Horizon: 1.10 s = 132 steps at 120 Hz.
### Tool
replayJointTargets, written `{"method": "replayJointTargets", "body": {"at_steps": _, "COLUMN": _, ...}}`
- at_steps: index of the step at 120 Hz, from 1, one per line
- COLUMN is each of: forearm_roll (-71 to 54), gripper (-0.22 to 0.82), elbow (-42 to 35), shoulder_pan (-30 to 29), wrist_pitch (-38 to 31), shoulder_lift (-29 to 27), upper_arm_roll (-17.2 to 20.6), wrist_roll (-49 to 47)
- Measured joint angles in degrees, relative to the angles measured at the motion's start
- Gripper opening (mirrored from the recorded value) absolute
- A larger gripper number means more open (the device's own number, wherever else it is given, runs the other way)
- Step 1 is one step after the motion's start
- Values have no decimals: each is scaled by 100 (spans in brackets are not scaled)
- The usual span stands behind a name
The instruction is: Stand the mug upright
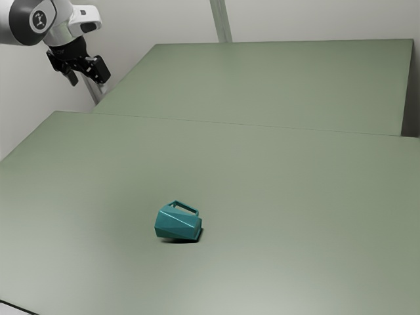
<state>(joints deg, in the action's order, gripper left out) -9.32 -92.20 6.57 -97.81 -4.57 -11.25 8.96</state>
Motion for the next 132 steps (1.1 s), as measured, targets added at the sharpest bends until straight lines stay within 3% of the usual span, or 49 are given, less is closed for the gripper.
{"method": "replayJointTargets", "body": {"at_steps": 45, "forearm_roll": 50, "gripper": 60, "elbow": -244, "shoulder_pan": -20, "wrist_pitch": -178, "shoulder_lift": 37, "upper_arm_roll": -17, "wrist_roll": 224}}
{"method": "replayJointTargets", "body": {"at_steps": 72, "forearm_roll": 1372, "gripper": 60, "elbow": -1192, "shoulder_pan": 10, "wrist_pitch": -350, "shoulder_lift": 108, "upper_arm_roll": -276, "wrist_roll": 123}}
{"method": "replayJointTargets", "body": {"at_steps": 103, "forearm_roll": 3053, "gripper": 60, "elbow": -2000, "shoulder_pan": -212, "wrist_pitch": -464, "shoulder_lift": 677, "upper_arm_roll": -599, "wrist_roll": -71}}
{"method": "replayJointTargets", "body": {"at_steps": 132, "forearm_roll": 3585, "gripper": 60, "elbow": -2181, "shoulder_pan": -44, "wrist_pitch": -525, "shoulder_lift": 1177, "upper_arm_roll": -628, "wrist_roll": -177}}
